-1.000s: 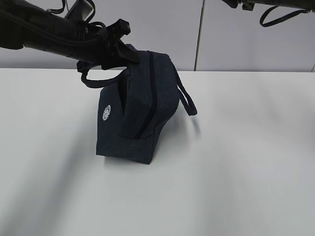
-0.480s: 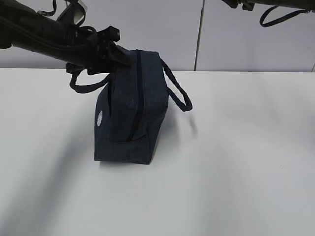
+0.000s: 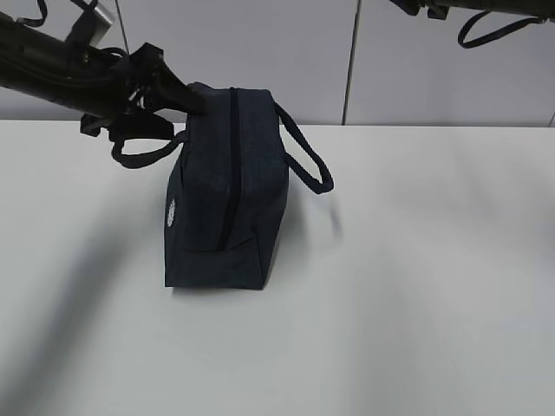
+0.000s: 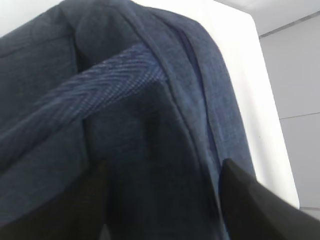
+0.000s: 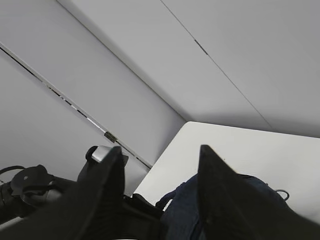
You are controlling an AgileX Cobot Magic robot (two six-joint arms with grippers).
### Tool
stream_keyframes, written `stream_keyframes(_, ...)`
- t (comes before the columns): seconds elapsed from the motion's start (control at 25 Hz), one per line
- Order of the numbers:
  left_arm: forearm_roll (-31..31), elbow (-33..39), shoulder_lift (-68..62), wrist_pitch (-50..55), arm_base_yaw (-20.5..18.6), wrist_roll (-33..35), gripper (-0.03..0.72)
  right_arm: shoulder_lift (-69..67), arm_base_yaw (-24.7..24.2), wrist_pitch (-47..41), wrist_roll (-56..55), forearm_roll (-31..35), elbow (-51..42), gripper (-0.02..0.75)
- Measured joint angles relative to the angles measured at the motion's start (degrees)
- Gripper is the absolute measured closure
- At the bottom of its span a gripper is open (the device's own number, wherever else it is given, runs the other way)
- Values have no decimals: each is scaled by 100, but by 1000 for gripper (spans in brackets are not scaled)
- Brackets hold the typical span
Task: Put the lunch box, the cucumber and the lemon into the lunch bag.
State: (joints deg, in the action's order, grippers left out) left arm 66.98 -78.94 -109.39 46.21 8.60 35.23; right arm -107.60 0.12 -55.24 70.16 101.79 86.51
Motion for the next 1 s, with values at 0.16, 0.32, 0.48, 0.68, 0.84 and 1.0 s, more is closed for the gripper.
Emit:
stream_keyframes(0.16,-271,0,265,0,-164,51,219,0,0,2,0,-17,0,377)
stream_keyframes(0.32,-777,0,661,0,-287,72,236,23,0,12,-22,-42,0,412)
stream_keyframes(0.48,-1564,0,1134,0,-305,72,240,253,0,74,-35,-396,0,451)
stream_keyframes(0.68,-2324,0,1725,0,-314,81,262,827,0,335,-222,-1178,147,456)
stream_keyframes(0.84,-2657,0,2111,47,-314,81,283,1362,0,737,-1117,-2490,707,458)
stream_keyframes(1.0,-2774,0,2396,240,-314,81,288,1688,0,689,-2510,-4184,1602,459)
